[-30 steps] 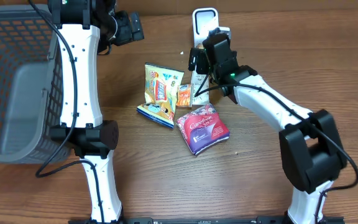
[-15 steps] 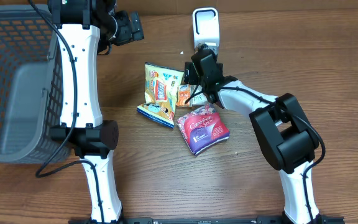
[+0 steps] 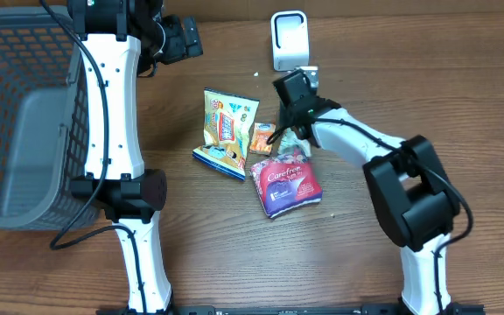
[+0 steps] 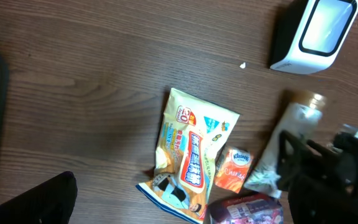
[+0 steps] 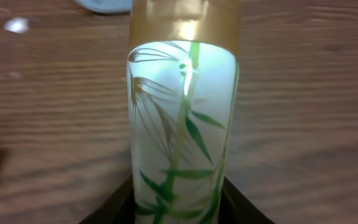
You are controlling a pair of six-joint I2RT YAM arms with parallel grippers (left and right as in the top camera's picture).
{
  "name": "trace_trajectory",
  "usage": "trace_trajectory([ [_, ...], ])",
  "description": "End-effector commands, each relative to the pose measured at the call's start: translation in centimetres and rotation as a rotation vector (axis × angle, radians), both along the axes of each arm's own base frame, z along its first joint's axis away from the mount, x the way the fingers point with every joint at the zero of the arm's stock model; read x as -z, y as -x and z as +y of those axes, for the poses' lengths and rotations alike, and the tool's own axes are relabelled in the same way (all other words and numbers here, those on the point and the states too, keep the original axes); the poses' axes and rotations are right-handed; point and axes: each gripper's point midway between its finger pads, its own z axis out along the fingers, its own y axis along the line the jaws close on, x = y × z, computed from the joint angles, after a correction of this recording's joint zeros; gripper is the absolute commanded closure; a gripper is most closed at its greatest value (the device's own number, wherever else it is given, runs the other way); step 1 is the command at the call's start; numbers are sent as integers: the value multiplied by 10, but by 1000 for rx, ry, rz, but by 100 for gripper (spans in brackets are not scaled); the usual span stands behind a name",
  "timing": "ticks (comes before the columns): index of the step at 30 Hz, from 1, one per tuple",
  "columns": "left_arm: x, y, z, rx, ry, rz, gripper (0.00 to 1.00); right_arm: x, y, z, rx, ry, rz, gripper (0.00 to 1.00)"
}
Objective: Scan the item barcode
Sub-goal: 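Lift the bottle with the right gripper and move it rightward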
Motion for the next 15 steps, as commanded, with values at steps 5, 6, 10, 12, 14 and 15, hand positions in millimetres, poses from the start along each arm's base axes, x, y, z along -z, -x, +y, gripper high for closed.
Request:
trace_trajectory([
  [5,-6,1,1,-2,-2,-15,1,-65,-6,-48,108,36,-76,58],
  [6,-6,1,1,-2,-2,-14,0,-65,-5,-47,102,30,-69,56],
  [10,-6,1,1,-1,-3,-14,0,-68,-3,-42,82,0,-60,40],
  [12,-6,1,1,-2,-2,-14,0,-79,-3,-41,83,-15,-78,33],
  [14,-6,1,1,-2,-2,-14,0,-88,-3,-40,79,-29,-92,26],
  [15,-6,1,1,-2,-2,-14,0,-90,-2,-37,70,-43,-92,25],
])
